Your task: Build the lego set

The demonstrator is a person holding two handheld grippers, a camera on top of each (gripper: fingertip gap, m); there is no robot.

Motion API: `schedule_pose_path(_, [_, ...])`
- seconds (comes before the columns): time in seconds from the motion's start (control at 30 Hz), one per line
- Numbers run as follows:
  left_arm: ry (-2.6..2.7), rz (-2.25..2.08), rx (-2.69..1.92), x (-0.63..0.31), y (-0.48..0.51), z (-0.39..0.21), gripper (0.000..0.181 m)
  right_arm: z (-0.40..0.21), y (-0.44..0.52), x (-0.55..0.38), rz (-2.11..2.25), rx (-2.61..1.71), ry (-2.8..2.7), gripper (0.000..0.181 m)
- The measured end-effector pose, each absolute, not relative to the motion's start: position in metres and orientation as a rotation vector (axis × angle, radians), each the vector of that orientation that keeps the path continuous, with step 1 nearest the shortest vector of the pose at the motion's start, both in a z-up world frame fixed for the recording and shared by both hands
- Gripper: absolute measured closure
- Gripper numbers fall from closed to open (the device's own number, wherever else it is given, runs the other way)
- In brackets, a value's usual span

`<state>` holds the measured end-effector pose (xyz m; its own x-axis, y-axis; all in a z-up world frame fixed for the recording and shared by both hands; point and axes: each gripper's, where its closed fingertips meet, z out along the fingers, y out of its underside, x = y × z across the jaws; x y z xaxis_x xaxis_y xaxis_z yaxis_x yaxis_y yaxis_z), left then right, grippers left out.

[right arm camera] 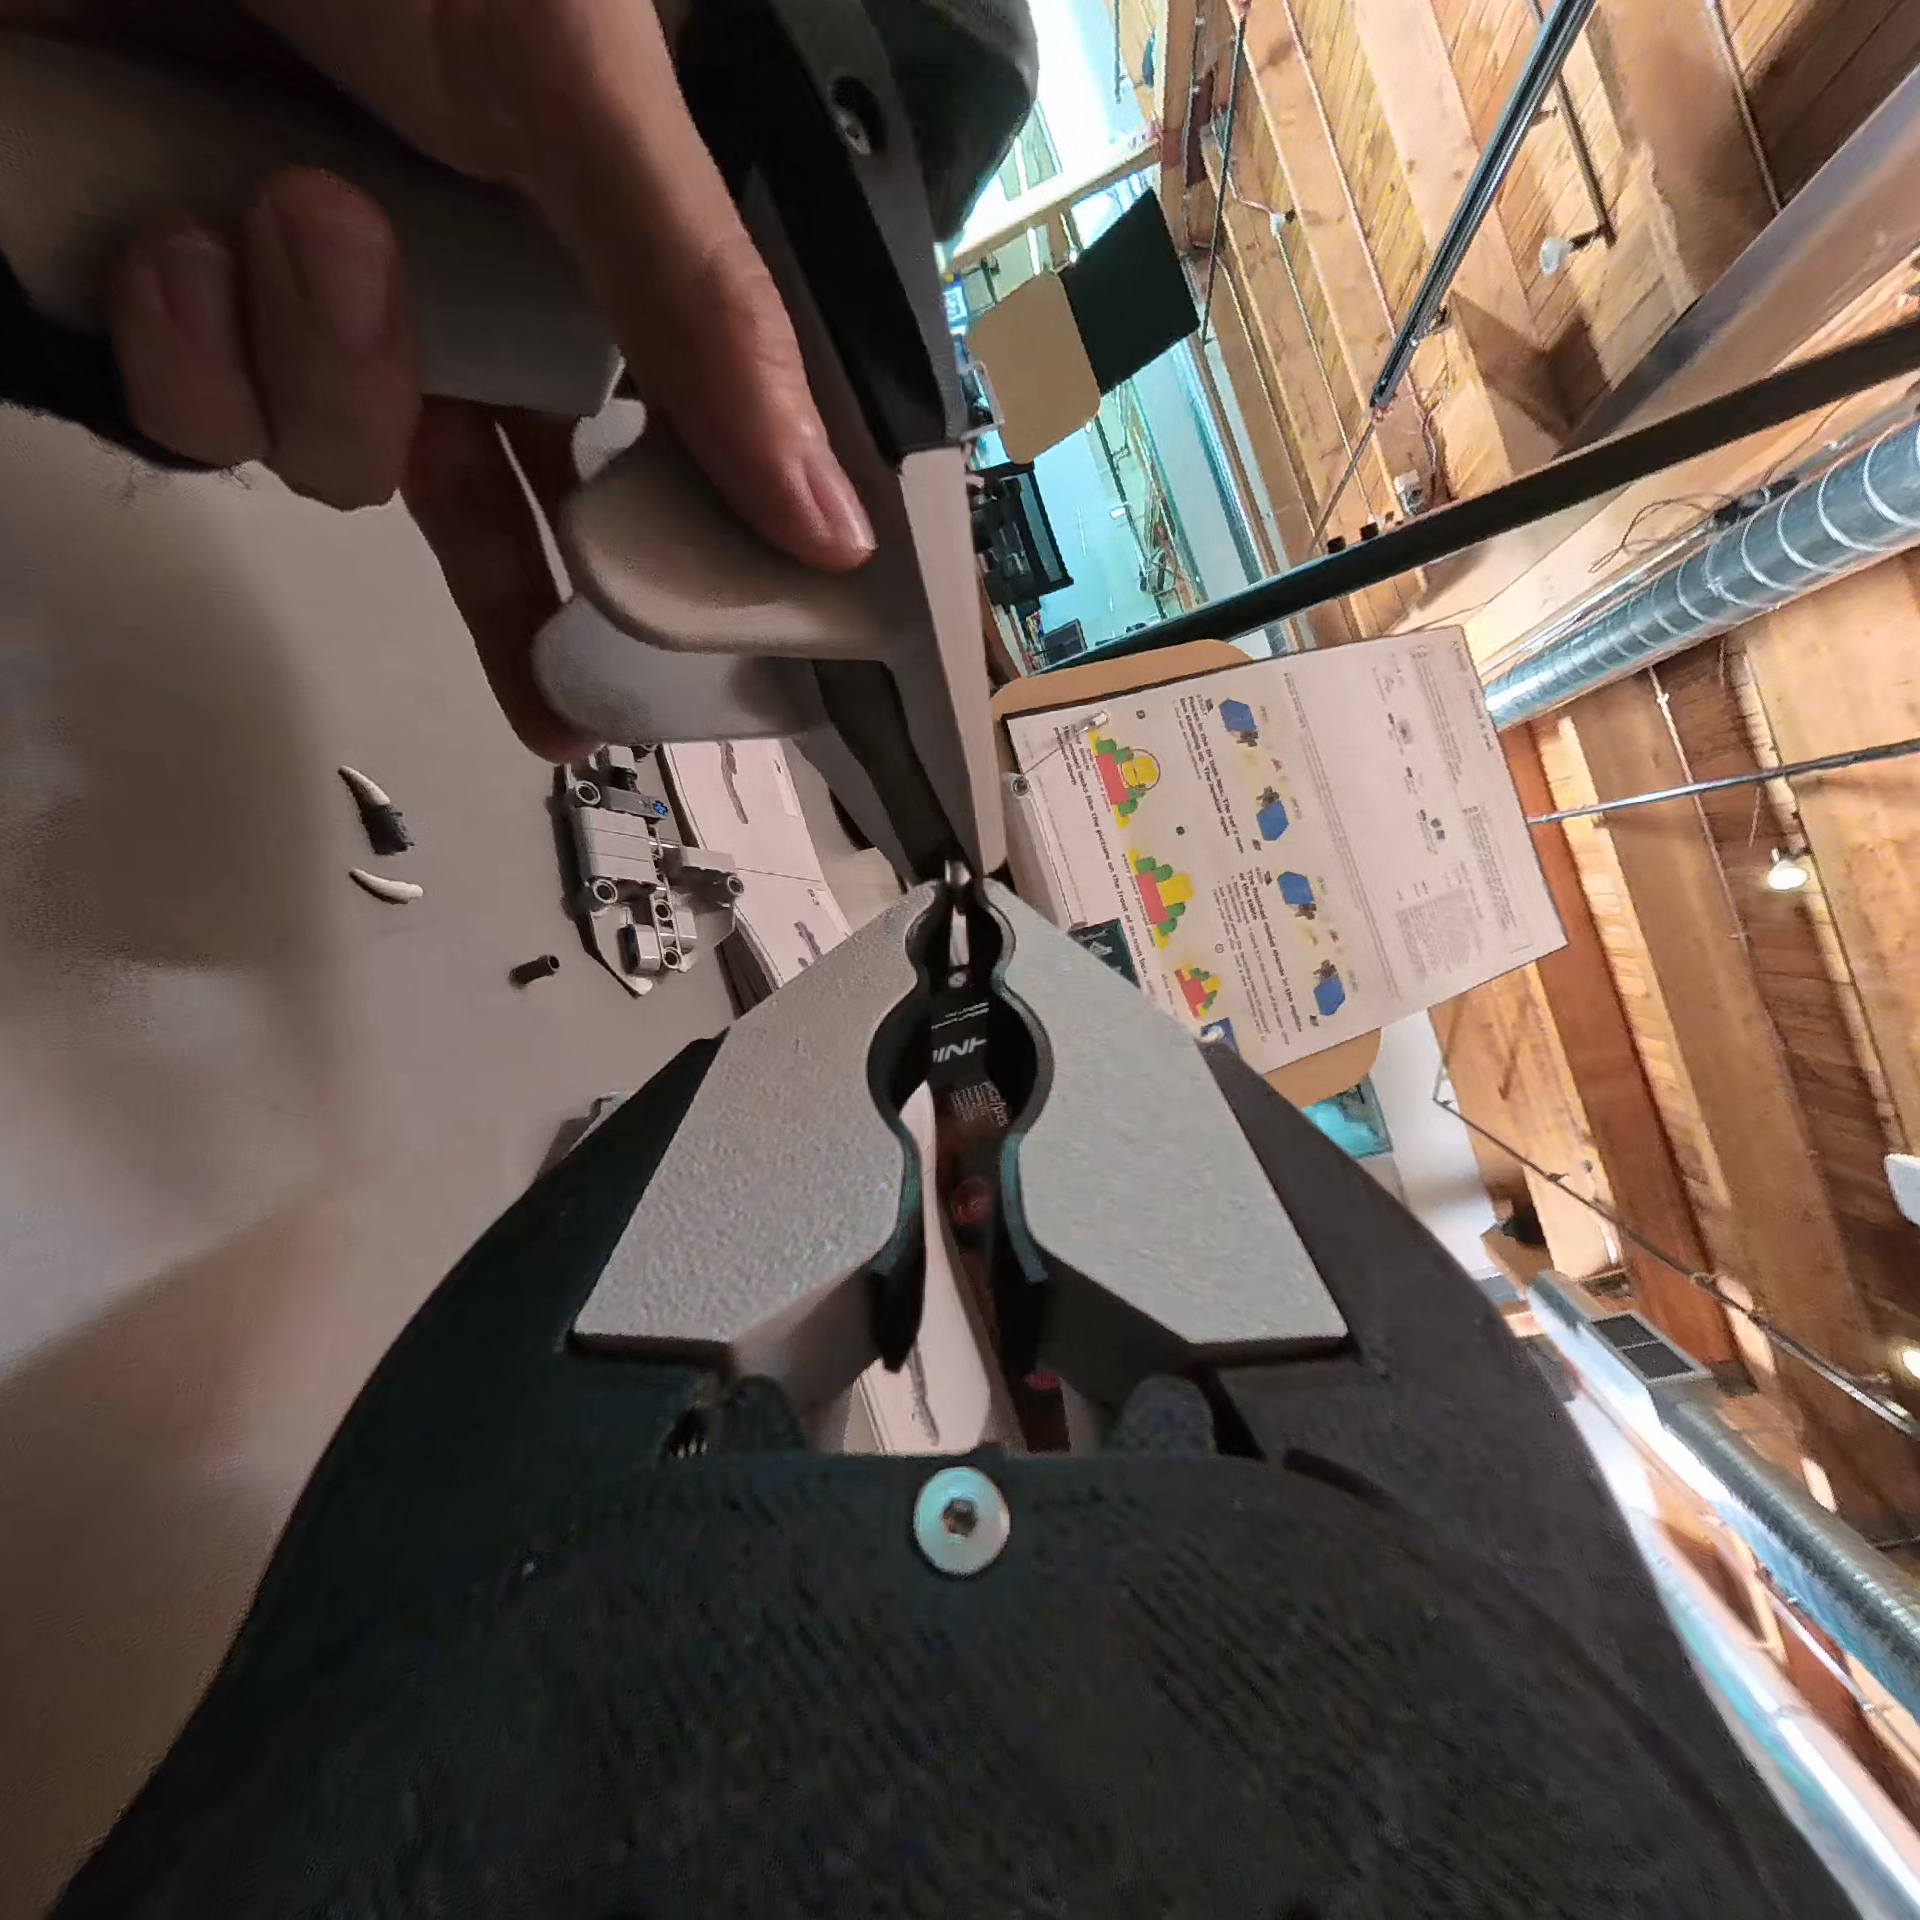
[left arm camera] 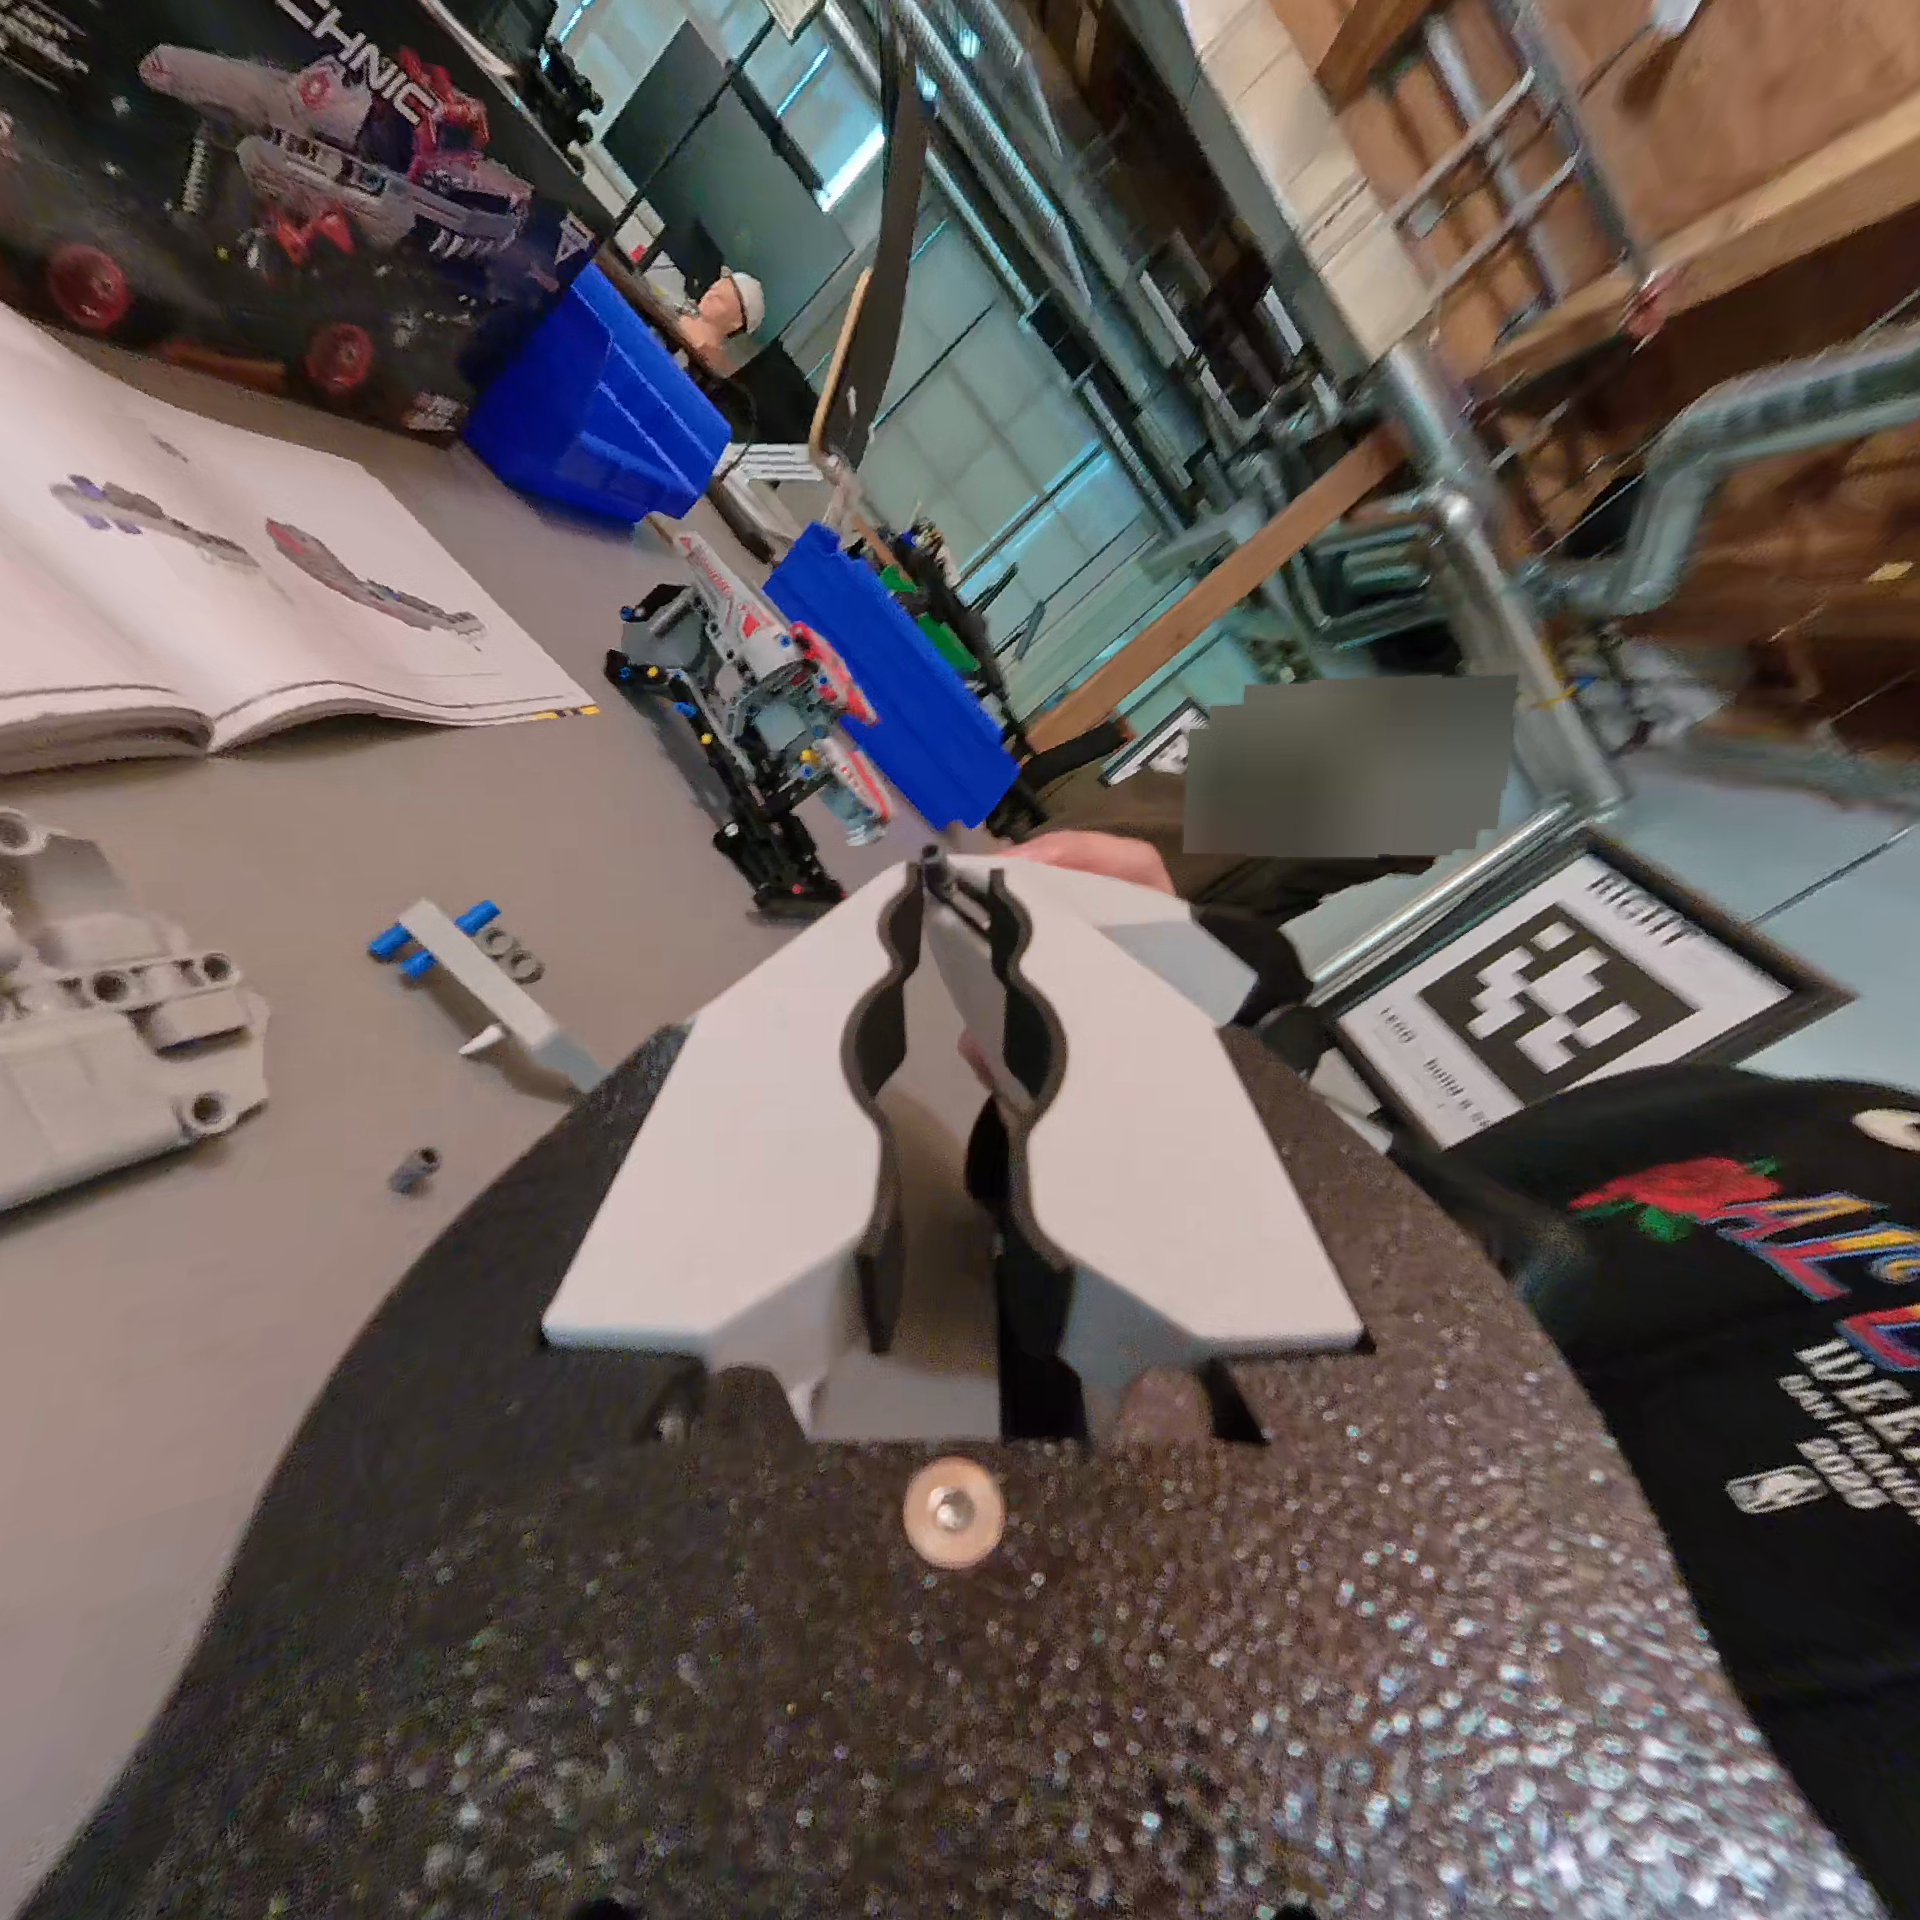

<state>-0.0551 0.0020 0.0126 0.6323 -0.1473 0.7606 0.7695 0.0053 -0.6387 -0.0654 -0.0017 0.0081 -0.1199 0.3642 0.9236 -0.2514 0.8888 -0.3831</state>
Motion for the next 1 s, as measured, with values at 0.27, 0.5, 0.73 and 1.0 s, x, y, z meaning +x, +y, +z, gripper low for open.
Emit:
schedule_pose_path(0.27, [-0.458, -0.619, -1.475, -0.057, -0.001, 0.003, 0.179, -0.001, -0.007, -0.064, 0.63, -0.105, -1.708, 0.178])
schedule_pose_path(0.5, [0.037, -0.004, -1.882, -0.052, -0.004, -0.014, 0.179, 0.0, -0.007, -0.045, 1.286, -0.429, -2.033, 0.16])
schedule_pose_path(0.73, [0.351, 0.619, -1.991, -0.063, 0.0, -0.019, 0.179, -0.003, -0.007, -0.052, 1.772, -1.005, -2.046, 0.155])
schedule_pose_path(1.0, [0.543, 0.985, -1.964, -0.066, 0.002, -0.02, 0.179, -0.014, -0.003, -0.06, 1.809, -1.222, -2.0, 0.163])
